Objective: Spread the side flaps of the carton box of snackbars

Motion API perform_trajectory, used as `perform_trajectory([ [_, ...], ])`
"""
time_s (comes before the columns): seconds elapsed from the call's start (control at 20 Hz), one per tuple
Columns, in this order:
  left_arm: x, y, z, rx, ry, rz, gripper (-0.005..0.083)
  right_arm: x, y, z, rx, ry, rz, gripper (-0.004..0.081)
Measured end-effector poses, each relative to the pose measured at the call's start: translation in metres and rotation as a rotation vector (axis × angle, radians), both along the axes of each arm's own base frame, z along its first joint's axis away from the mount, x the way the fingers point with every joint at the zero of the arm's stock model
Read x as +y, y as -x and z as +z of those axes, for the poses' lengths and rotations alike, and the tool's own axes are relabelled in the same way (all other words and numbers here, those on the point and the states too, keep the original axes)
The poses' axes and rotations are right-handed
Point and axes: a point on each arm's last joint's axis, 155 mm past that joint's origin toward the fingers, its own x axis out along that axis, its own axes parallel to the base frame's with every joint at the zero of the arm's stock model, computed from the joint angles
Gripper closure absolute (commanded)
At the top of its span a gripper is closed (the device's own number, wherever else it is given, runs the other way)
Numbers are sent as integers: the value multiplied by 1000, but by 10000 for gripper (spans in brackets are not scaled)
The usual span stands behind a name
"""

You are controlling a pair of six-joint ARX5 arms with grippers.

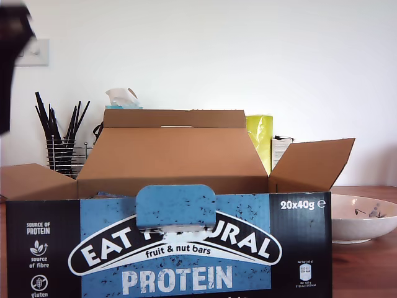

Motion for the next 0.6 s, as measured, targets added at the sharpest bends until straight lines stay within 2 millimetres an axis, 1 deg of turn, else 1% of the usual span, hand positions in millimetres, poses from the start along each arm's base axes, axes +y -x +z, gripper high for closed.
perform_trajectory([
  [0.05,-1,2,6,-18,18,-24,724,0,0,0,3,-1,-2,783],
  [0.1,-2,4,13,-44,33,-49,790,0,0,0,6,-3,-6,783],
  [0.15,-2,3,20,-74,49,-66,780,-1,-1,0,15,-6,-16,783],
  [0.2,-4,1,29,-114,66,-91,799,-2,-2,-1,15,-1,-27,783],
  [0.3,-11,-4,50,-207,108,-140,798,-6,-10,1,-9,12,-59,783],
  [0.45,-22,-14,88,-374,171,-213,799,-7,-25,21,-94,-28,-98,783],
  [0.6,-32,-23,117,-480,246,-272,799,-5,-36,38,-144,-73,-122,783],
])
